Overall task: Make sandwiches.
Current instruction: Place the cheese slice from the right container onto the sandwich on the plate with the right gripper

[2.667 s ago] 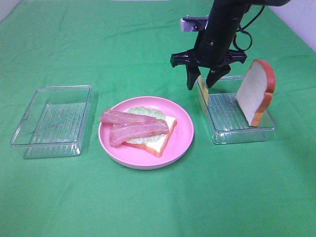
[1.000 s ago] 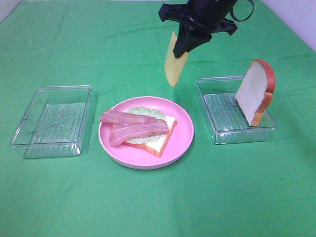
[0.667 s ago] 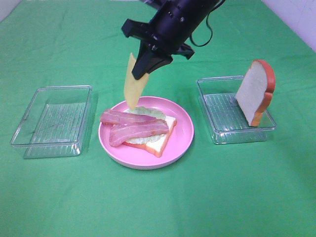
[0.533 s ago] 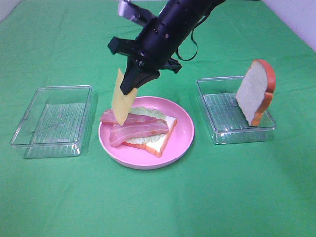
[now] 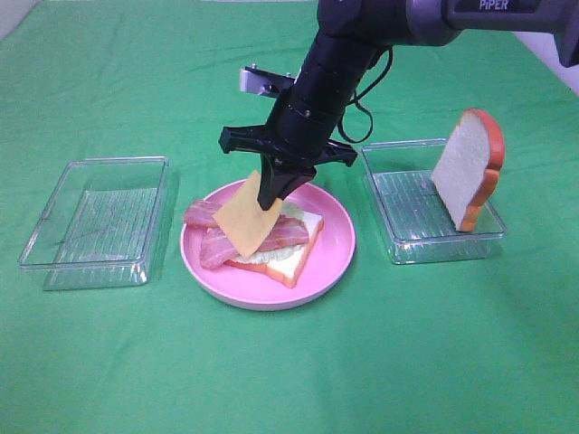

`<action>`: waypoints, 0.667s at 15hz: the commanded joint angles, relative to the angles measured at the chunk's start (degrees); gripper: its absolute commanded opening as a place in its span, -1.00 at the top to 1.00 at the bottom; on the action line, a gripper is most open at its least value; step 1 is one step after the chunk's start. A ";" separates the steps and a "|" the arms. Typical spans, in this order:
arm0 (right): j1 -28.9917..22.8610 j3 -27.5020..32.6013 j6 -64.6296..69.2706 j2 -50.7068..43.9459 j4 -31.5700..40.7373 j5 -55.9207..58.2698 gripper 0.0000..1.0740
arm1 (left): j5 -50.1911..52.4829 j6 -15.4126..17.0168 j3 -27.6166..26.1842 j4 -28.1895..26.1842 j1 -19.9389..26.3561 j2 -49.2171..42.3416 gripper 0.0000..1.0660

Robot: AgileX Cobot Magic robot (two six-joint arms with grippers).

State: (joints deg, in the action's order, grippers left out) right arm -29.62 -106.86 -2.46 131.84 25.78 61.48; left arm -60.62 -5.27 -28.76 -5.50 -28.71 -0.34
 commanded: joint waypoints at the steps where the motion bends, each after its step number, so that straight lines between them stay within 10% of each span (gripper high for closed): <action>1: 0.17 -0.23 1.49 -0.06 -1.32 0.00 0.40 | 0.63 0.23 0.06 -0.46 -0.17 -1.03 -0.34; 3: 0.17 -0.23 1.43 -0.06 -1.60 0.29 -0.18 | 0.63 0.23 0.06 -0.46 -0.17 -1.03 -0.34; 10: 2.23 -0.29 4.53 -9.85 -15.93 3.27 -0.26 | 0.63 0.23 0.06 -0.46 -0.17 -1.03 -0.34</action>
State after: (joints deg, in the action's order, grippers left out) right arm -27.96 -106.86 1.60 122.90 11.06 63.83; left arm -60.62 -5.27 -28.76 -5.50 -28.71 -0.34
